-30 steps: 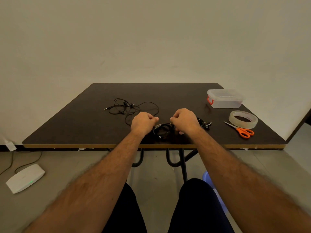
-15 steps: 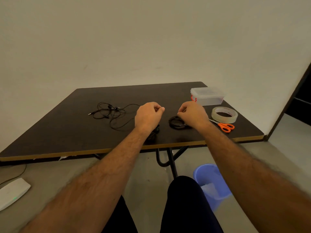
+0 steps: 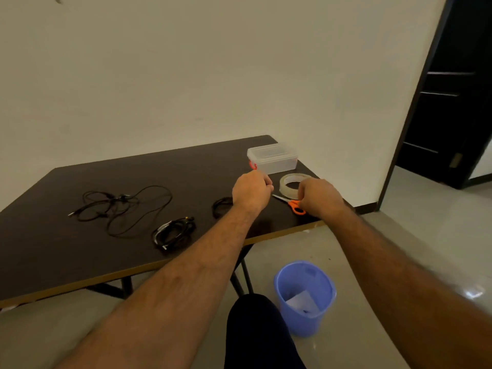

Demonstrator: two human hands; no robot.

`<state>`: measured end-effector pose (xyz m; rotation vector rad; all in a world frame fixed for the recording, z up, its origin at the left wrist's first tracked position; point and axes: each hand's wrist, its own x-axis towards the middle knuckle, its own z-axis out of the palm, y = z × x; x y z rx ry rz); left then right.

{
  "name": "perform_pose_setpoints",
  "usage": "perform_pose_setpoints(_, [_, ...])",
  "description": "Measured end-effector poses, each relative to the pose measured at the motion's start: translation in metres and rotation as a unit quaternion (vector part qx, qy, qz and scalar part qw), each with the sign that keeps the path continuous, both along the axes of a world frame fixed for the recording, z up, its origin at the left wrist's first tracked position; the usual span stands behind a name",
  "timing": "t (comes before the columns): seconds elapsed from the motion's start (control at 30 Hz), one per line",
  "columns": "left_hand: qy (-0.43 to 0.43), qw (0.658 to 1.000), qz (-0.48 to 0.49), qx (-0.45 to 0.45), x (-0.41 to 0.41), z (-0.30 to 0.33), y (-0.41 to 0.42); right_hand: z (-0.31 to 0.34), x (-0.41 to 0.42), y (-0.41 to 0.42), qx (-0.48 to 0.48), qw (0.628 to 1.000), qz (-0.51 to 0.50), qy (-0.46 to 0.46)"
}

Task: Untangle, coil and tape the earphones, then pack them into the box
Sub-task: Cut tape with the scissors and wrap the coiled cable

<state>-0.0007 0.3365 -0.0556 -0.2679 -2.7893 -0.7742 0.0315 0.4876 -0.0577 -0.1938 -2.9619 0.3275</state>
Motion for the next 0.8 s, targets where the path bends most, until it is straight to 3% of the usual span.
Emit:
perform_pose_setpoints(0.33, [-0.095,0.992,-0.007,-0.083,-0.043,-0.007,0.021,-0.004,-0.012,0.006,0.019,0.996,0.023,-0.089])
perform_pose_setpoints(0.57, [-0.146,0.983,-0.041,-0.104,-0.053,-0.016,0.03,-0.008,-0.008,0.015,0.015,0.995,0.058,-0.078])
perform_pose_setpoints(0.8, [-0.095,0.987,0.005,-0.129,-0.047,-0.023,0.045,-0.001,-0.01,0.009,0.019,0.991,0.067,-0.118])
